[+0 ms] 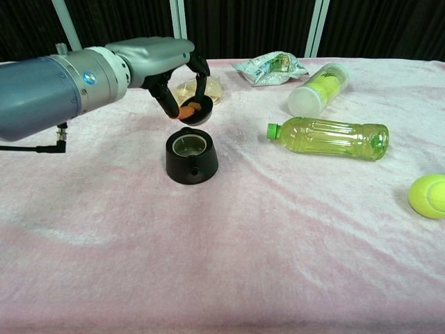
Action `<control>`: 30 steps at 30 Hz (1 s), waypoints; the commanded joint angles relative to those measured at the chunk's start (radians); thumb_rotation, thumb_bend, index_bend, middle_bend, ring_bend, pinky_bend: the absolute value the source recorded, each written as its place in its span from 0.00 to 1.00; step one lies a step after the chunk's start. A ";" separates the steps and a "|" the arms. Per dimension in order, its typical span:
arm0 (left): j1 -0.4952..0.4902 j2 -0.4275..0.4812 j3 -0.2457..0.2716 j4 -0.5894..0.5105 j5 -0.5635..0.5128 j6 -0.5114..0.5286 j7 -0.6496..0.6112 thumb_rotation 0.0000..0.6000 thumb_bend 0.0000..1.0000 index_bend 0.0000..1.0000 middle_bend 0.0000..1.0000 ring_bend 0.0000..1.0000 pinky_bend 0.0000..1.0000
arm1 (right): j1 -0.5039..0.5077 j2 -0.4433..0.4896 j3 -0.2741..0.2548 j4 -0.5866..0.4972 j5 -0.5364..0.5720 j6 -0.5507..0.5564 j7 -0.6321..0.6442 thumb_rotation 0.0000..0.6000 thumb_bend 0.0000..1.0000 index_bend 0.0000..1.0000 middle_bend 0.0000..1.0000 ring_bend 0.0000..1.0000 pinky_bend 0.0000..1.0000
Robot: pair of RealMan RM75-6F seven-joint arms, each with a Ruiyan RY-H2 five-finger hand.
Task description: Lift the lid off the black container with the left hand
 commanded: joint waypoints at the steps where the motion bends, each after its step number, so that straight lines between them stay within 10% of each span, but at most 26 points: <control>1: 0.035 0.082 0.014 -0.064 0.013 0.025 0.004 1.00 0.39 0.59 0.17 0.00 0.00 | 0.000 0.000 0.001 0.001 0.002 -0.001 0.000 1.00 0.11 0.19 0.12 0.29 0.23; 11: 0.127 0.210 0.113 -0.063 -0.027 -0.017 -0.042 1.00 0.39 0.59 0.17 0.00 0.00 | -0.003 0.000 0.001 -0.004 0.006 0.005 -0.006 1.00 0.11 0.19 0.12 0.29 0.23; 30: 0.122 0.036 0.160 0.227 0.048 -0.170 -0.152 1.00 0.37 0.51 0.16 0.00 0.00 | -0.002 0.001 0.002 -0.005 0.007 0.003 -0.006 1.00 0.11 0.19 0.12 0.29 0.22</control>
